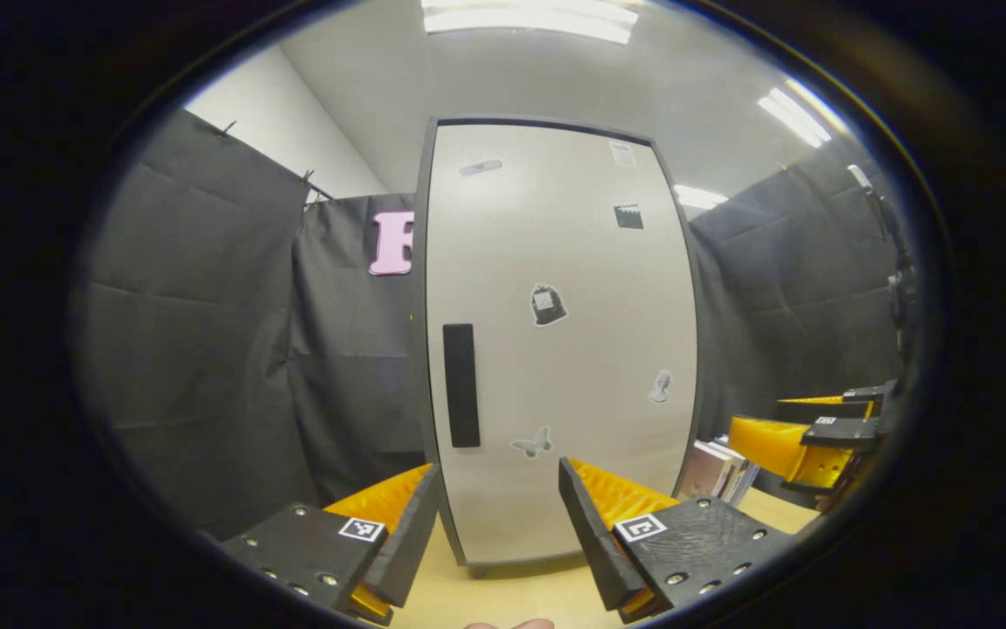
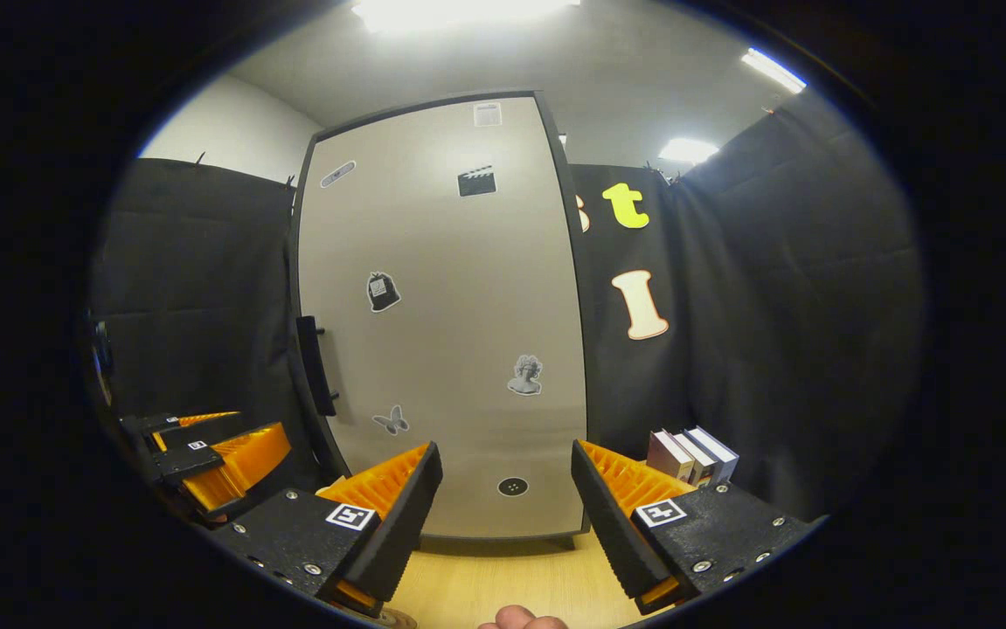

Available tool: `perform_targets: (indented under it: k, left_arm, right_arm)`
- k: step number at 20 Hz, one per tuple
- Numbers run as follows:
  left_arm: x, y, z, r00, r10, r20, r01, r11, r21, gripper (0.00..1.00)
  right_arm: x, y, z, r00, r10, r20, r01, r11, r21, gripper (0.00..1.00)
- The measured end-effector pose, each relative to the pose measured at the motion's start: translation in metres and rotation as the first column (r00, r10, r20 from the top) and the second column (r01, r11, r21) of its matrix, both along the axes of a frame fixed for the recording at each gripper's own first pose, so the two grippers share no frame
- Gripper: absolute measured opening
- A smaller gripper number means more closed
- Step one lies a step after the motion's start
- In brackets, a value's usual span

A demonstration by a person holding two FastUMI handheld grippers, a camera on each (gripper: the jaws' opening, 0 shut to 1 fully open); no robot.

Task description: Open the cabinet door with the right hand, grasp the bottle in the cabinet with the left hand and place it on the coaster, then close the cabinet door with the right hand.

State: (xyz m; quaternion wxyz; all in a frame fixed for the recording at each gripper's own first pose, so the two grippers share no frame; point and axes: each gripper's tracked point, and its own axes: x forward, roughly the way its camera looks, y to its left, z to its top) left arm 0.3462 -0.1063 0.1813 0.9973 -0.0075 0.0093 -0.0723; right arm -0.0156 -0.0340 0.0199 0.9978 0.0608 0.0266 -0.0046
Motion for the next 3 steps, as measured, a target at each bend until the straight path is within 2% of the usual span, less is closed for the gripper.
perform_targets:
  k: [2, 3]
  left_arm:
    - [-0.0014, -0.001, -0.0016, 1.0, 0.006, -0.008, -0.006, 1.0, -0.005, 0.78]
    - [-0.0013, -0.0001, -0.0012, 1.0, 0.009, -0.009, -0.009, 1.0, -0.008, 0.8]
  right_arm:
    - [0.0013, 0.0002, -0.0012, 1.0, 0.001, -0.003, -0.001, 1.0, -0.001, 0.9]
    - [0.0018, 0.0007, -0.002, 1.0, 0.001, -0.005, -0.001, 1.0, -0.001, 0.93]
